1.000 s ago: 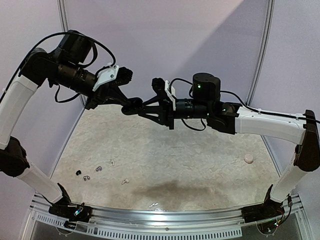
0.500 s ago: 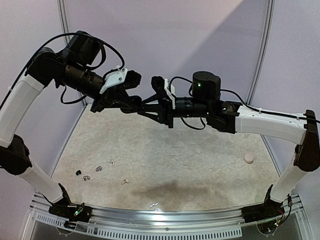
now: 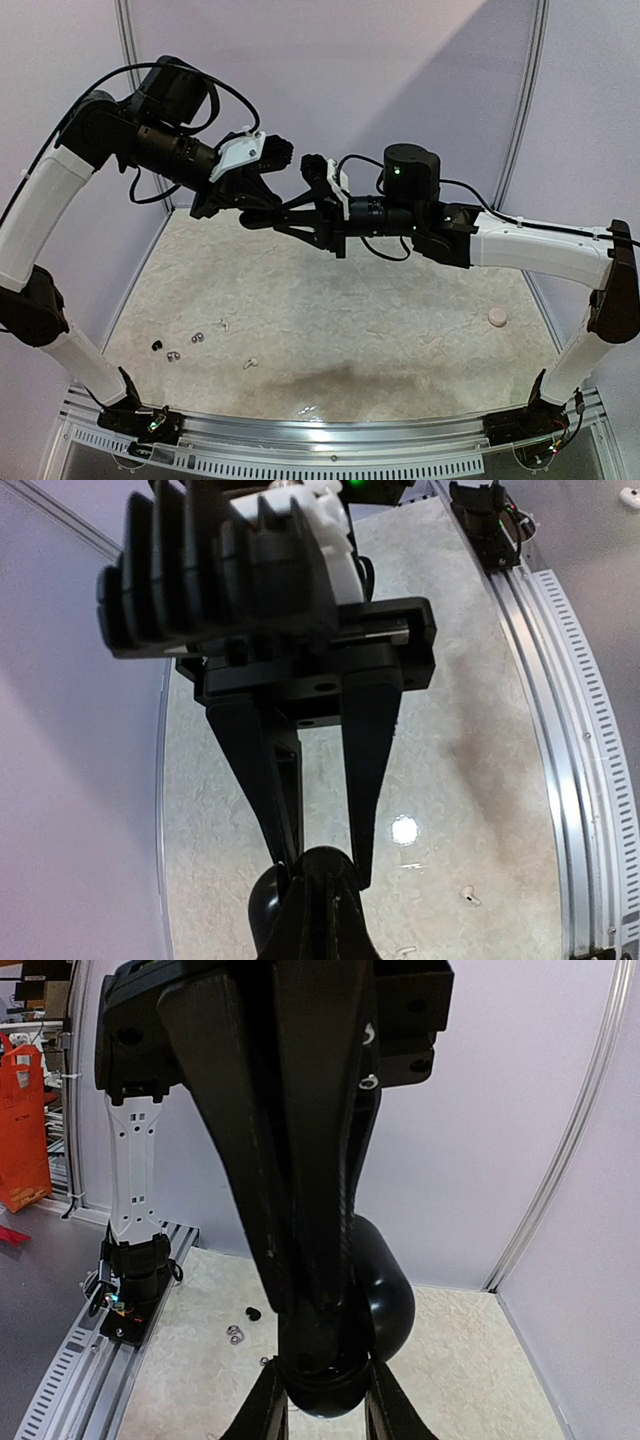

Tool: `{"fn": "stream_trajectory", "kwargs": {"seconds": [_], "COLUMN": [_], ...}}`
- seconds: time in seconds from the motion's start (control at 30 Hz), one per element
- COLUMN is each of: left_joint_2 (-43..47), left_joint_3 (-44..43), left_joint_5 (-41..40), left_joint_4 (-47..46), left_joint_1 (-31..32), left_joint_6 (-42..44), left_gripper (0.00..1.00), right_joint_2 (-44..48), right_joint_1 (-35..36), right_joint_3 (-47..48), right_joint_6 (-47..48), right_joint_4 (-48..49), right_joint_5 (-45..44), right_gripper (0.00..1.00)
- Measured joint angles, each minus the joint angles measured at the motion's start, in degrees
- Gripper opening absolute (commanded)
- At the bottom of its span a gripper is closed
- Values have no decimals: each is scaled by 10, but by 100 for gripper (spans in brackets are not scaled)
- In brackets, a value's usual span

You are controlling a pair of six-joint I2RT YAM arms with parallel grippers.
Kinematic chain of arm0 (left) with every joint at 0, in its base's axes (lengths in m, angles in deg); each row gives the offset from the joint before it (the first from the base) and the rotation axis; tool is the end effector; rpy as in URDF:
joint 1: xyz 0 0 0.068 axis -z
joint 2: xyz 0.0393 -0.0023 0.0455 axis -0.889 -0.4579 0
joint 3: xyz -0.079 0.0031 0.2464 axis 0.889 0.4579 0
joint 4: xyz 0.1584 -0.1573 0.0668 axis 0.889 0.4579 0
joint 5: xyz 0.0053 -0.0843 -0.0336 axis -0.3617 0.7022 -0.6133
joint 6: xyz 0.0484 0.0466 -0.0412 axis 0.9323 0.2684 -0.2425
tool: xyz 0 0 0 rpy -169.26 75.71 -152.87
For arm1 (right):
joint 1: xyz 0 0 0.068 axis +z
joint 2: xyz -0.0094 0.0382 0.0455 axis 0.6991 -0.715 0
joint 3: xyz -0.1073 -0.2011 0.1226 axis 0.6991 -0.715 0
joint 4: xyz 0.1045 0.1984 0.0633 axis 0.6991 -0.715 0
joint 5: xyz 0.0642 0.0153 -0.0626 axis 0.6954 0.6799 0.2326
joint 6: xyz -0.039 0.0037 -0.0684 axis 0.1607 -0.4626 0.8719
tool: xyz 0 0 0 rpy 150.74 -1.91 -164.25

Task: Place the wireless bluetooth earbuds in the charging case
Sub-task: Insert the right earbud into the right side groove of the charging case.

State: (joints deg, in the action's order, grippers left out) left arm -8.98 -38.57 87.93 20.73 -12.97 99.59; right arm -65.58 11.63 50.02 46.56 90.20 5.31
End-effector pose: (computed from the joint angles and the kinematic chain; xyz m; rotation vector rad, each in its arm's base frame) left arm 0.1622 -0.2203 0.4305 1.8102 1.4471 -0.3533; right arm 0.1922 0.3480 0.3614 -1.3058 1.0782 0.9941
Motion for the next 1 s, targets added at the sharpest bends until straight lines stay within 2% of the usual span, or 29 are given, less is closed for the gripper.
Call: {"fn": "stream_trajectory", "kwargs": {"seconds": [0.43, 1.0], "left_joint_2": [0, -4], "left_joint_3": [1, 16], "left_joint_5": [-58, -62], "left_joint_4": [8, 2], "left_joint_1": [4, 10], "left_joint_6": [-18, -44], "left_gripper": [0, 0], "right_joint_2": [0, 0], "right_joint_1": [0, 1], "right_joint_3": [0, 0], "right_joint_6": [0, -5], "right_joint_4": [-11, -11], "right_joint_5": [-21, -23], "right_gripper": [0, 0]}}
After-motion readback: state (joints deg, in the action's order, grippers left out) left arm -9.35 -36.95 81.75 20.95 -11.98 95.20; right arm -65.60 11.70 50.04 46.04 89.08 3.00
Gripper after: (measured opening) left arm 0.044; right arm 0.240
